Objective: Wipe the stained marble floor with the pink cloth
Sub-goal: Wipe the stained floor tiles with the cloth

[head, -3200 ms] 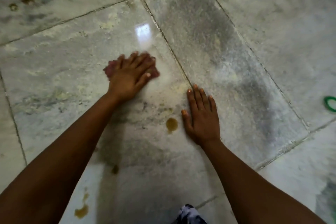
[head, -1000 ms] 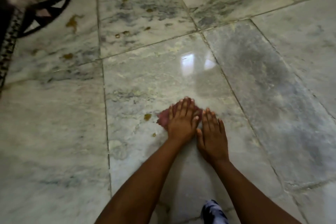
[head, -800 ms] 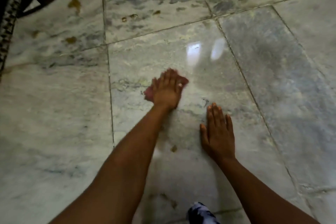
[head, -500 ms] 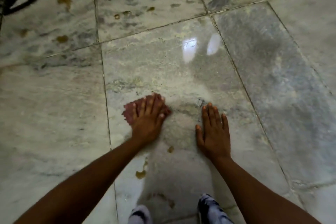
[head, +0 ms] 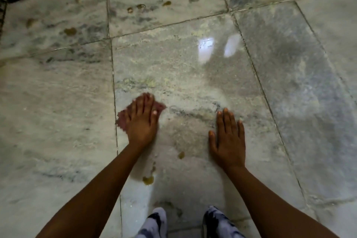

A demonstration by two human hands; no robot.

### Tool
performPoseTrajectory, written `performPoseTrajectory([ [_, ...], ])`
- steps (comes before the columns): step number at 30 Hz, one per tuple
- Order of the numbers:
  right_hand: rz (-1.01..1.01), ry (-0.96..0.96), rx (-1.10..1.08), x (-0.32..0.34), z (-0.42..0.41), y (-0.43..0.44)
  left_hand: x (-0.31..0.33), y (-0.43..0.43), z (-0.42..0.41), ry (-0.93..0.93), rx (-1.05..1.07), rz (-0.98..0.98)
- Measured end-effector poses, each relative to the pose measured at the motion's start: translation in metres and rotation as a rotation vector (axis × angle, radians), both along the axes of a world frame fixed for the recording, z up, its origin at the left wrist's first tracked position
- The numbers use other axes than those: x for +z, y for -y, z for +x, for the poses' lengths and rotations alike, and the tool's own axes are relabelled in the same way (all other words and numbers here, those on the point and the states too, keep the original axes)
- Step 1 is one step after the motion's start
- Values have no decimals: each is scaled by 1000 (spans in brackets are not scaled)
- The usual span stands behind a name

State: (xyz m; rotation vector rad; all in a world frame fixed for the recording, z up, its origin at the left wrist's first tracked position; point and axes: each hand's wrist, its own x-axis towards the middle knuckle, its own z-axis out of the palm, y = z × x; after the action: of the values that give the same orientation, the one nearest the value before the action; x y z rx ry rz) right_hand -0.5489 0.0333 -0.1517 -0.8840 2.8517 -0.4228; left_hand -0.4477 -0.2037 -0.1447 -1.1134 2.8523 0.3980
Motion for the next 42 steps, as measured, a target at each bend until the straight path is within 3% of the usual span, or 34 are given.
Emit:
performPoseTrajectory([
  [4,3,-5,4,1,-1,-1,2,-49,2,3,-184,6],
  [8,8,-9,12,1,-2,-1,3,-27,-21,36,-344,-31],
  [14,2,-12,15,-1,-3,-2,5,40,-8,-14,-36,30],
  [18,-22,-13,15,-2,-3,-2,7,9,38,-93,-1,37],
  [22,-24,18,39,-1,-2,-2,12,-35,26,-137,-79,150],
  [28,63,-4,173,6,8,-36,11,-84,-26,-56,-462,165],
  [33,91,-2,236,4,9,-57,-1,-99,35,-28,-895,43],
  [35,80,-6,231,4,8,-56,0,-66,42,9,-814,26],
  [39,71,-1,230,4,11,-56,9,-7,20,63,-354,47],
  [42,61,-10,225,3,9,-57,9,-13,-2,80,-187,94],
])
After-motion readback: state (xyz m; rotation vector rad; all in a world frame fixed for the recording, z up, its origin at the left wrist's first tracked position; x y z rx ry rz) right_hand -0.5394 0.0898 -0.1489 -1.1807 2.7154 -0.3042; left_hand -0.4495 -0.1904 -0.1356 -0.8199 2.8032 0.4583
